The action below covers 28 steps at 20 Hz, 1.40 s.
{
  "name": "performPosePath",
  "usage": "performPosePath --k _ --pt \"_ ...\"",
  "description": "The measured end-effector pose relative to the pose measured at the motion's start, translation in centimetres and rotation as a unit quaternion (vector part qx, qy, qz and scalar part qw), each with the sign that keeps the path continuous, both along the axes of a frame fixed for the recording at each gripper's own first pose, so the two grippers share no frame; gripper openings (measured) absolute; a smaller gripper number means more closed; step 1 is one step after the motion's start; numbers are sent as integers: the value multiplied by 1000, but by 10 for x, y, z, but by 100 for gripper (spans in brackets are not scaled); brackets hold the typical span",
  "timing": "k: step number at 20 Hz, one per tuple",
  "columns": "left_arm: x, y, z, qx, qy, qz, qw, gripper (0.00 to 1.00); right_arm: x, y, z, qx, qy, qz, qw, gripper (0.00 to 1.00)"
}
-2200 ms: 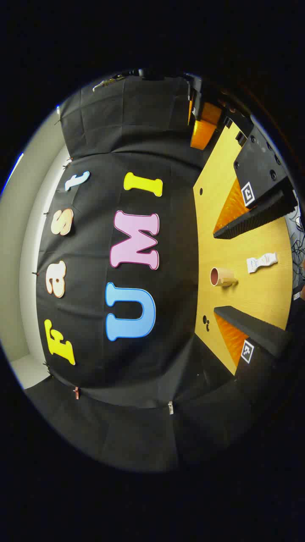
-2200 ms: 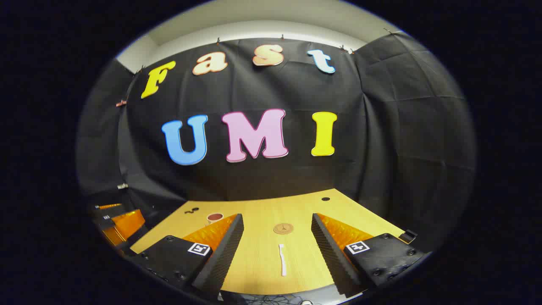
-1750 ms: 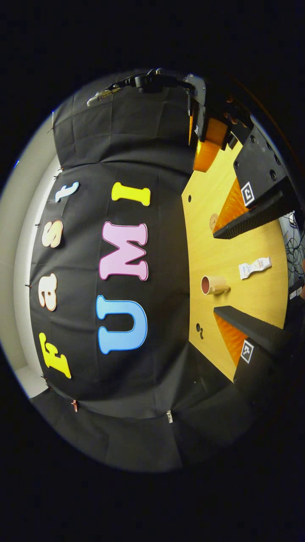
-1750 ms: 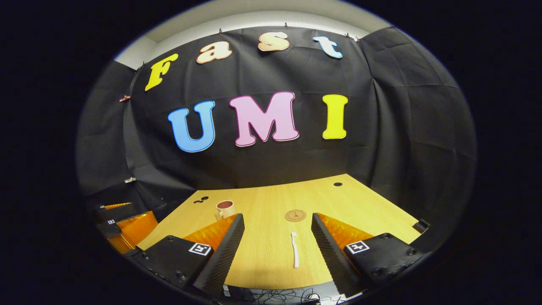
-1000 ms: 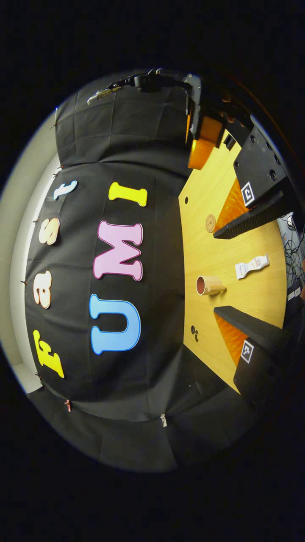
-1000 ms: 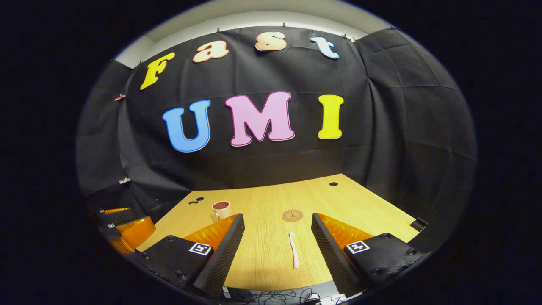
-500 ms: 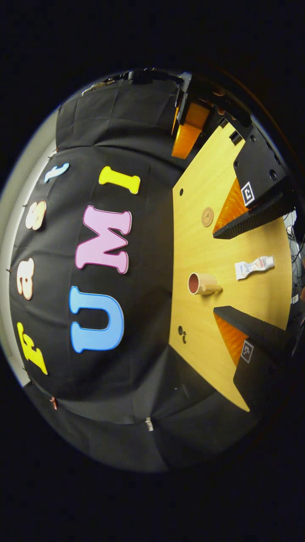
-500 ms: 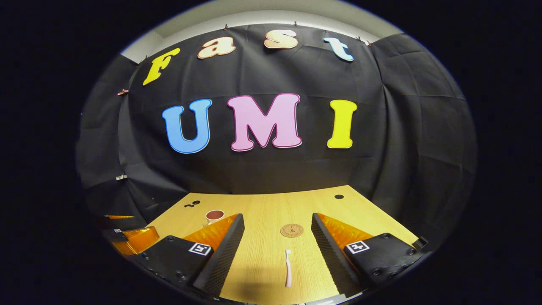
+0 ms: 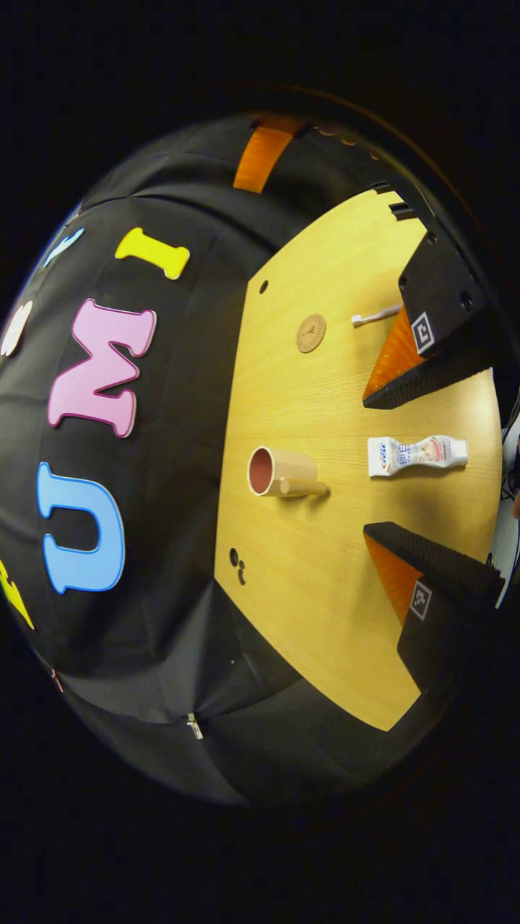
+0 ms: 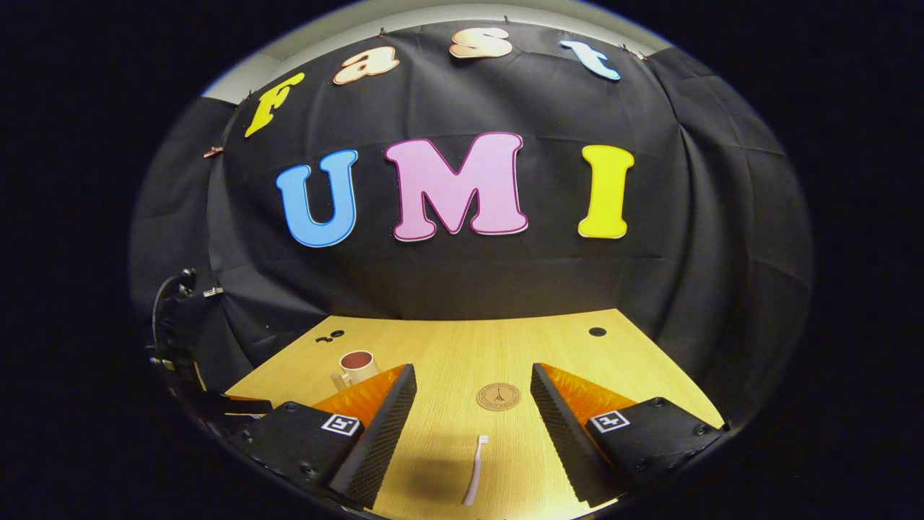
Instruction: Put the toothbrush and toothpaste on the desktop into the cup, then pick up the cup and place it on the coaster on the desktop.
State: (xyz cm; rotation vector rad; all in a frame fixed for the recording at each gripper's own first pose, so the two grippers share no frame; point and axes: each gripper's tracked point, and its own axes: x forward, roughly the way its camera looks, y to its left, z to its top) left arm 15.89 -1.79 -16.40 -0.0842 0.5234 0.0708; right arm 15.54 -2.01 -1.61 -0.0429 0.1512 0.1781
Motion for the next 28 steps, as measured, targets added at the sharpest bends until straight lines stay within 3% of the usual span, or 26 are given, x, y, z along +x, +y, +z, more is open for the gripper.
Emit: performPosePath --k 6,12,20,22,24,25,26,28 --pt "32 -14 -65 3 86 13 996 98 35 -30 -32 5 38 10 999 98" --pt "29 -12 -112 6 160 31 987 98 58 -52 -57 22 69 9 997 98" --pt "24 -17 -129 16 194 18 981 91 55 -57 -95 20 125 -5 992 99" --pt "27 -21 -128 22 195 9 981 75 49 -50 -103 10 136 -1 991 98" --pt "26 -24 -129 26 196 -3 980 48 39 -41 -114 -1 151 1 989 98" --pt "30 -27 -130 30 195 -9 980 46 35 -37 -120 -2 160 3 987 98" --pt "28 -25 -130 32 196 -13 980 37 30 -32 -125 -2 169 5 986 98" --pt "29 -25 -129 29 195 -23 980 34 23 -24 -140 -13 185 8 983 98"
